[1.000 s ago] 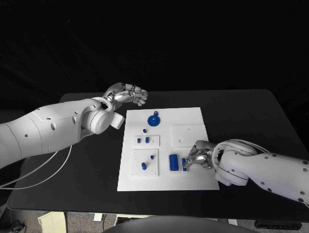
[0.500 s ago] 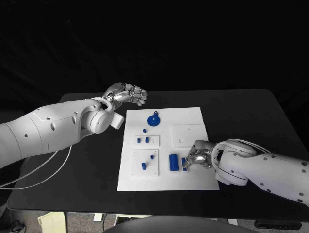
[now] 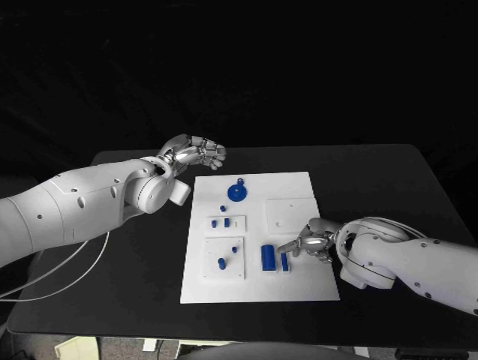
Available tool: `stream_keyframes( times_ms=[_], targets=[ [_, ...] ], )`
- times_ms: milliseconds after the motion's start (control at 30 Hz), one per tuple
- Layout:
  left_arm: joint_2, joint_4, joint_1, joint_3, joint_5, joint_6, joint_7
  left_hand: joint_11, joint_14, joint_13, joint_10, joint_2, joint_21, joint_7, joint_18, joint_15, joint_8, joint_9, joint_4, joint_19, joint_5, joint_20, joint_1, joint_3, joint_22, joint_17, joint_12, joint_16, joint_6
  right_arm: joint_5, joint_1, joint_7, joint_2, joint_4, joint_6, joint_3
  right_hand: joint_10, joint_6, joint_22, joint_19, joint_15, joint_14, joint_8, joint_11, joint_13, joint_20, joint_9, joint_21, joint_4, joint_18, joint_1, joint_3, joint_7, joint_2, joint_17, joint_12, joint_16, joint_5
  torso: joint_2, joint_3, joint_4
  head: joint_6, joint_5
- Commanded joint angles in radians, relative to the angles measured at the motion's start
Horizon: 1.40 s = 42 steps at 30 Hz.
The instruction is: Assemble the parts on the task board
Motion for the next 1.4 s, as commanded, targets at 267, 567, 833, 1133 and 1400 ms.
stream_keyframes(
  times_ms=[267,567,833,1133,1400],
  targets=[
    [0.019,-0.061,0.001,0.001,0.073,0.007,0.010,0.000,0.002,-0.001,-0.003,-0.001,-0.007,0.000,0.017,0.005,0.007,-0.002,0.004,0.000,-0.005,0.005,-0.011,-0.005,0.002,0.003,-0.003,-0.005,-0.009,0.191,0.039,0.235,0.006,-0.100,-0.092,0.051,-0.024,-0.035,-0.001,-0.009,0.010,-0.005,-0.013,0.008,-0.012,-0.016,0.003,-0.012,0.032,0.083,-0.002,0.047,0.009,-0.039,-0.002,-0.016,-0.010,0.000,-0.016,-0.0007,-0.0035,0.051,0.000],
    [0.046,-0.125,0.001,0.000,0.100,0.027,0.017,-0.004,0.013,0.000,0.005,0.005,-0.008,-0.003,0.017,0.002,0.012,-0.001,0.006,0.003,-0.005,0.003,-0.011,-0.005,0.006,0.012,0.001,-0.004,-0.002,0.538,0.053,0.587,0.125,-0.423,-0.099,0.095,-0.098,-0.092,-0.016,-0.072,0.034,-0.061,-0.038,0.032,-0.048,0.006,0.006,-0.066,-0.095,0.080,0.040,-0.021,0.034,0.114,-0.019,-0.072,-0.065,0.002,-0.057,-0.0099,-0.0024,0.113,-0.011],
    [0.087,-0.212,0.000,0.000,0.178,0.050,0.026,-0.004,0.008,-0.001,0.001,0.009,-0.011,-0.003,0.015,0.001,0.013,-0.003,0.005,0.002,-0.005,0.002,-0.011,-0.005,0.008,0.014,-0.001,-0.011,-0.003,0.680,0.046,0.706,0.238,-0.671,-0.043,0.151,-0.256,-0.115,-0.125,-0.271,0.087,-0.241,-0.046,0.071,-0.228,0.102,0.009,-0.303,-0.104,0.051,0.113,-0.088,0.068,0.163,-0.142,-0.288,-0.287,0.001,-0.093,-0.0148,-0.0027,0.182,-0.030],
    [0.144,-0.320,-0.023,0.001,0.190,0.116,0.047,-0.005,-0.118,-0.033,-0.085,0.014,-0.088,-0.027,-0.022,0.034,-0.002,-0.015,-0.015,-0.121,-0.022,0.033,-0.040,-0.040,-0.003,-0.023,-0.046,-0.107,-0.039,0.787,-0.015,0.759,0.302,-0.790,0.039,0.237,-0.377,-0.191,-0.325,-0.567,0.266,-0.488,-0.083,0.188,-0.640,0.220,-0.020,-0.642,-0.104,-0.020,0.175,-0.074,0.094,0.191,-0.367,-0.734,-0.667,0.004,-0.117,-0.0065,-0.0054,0.239,-0.024],
    [0.148,-0.334,-0.040,0.001,0.169,0.077,0.030,-0.139,-0.924,-0.116,-1.141,0.098,-0.561,-0.185,-0.053,-0.116,-0.286,-0.503,0.238,-0.695,-0.098,-0.016,-1.051,-0.503,-0.390,-0.509,-0.111,-0.449,-0.816,0.751,-0.024,0.719,0.306,-0.803,-0.003,0.241,-1.181,-1.038,-1.307,-1.264,0.141,-1.296,-0.205,0.030,-1.210,0.102,-0.703,-1.049,0.186,-0.179,-0.597,-0.477,-0.081,0.232,-0.947,-1.164,-1.242,-0.050,-0.118,-0.0068,-0.0035,0.245,-0.022]
  ],
)
